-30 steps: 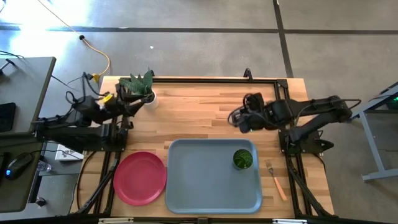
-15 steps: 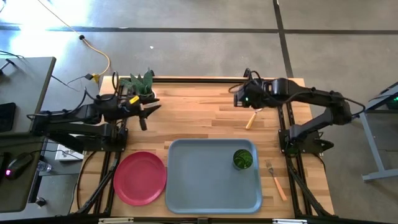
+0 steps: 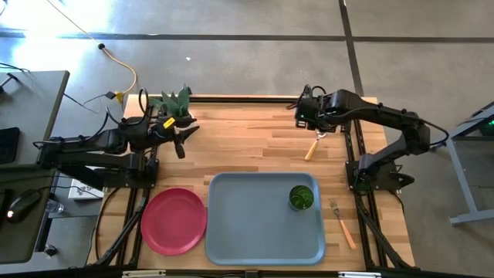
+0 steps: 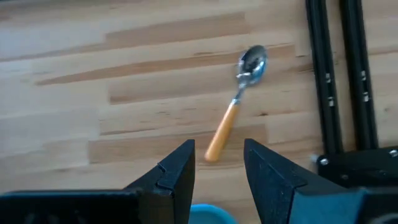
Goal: Pick and place plate/cup/fork/spoon on tray
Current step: Put the yellow spoon on the blue tray
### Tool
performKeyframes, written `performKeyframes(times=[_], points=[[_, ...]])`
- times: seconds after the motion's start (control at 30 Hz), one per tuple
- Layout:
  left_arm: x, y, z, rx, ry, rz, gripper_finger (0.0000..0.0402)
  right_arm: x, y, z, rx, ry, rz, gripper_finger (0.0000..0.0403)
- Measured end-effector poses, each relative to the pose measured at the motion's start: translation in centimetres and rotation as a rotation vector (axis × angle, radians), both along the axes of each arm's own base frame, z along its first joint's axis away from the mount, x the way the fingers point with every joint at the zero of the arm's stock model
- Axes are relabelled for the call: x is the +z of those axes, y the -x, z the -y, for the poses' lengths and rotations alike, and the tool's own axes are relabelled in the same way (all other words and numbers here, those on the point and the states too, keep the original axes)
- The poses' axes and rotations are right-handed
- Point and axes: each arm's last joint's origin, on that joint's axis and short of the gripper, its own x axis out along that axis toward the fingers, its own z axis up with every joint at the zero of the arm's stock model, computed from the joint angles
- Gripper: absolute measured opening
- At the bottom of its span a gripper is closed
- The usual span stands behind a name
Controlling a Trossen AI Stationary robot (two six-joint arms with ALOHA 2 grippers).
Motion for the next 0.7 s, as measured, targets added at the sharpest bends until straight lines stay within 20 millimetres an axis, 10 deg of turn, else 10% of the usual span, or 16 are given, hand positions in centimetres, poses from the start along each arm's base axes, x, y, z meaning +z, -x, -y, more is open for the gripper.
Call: performKeyframes(times=[0.7], points=[[0.0,0.2,-0.3,0.098,-0.036,-0.013,0.0110,-11.8,0.7,1.1,-0.174,-0.128,-0.014,0.0129]])
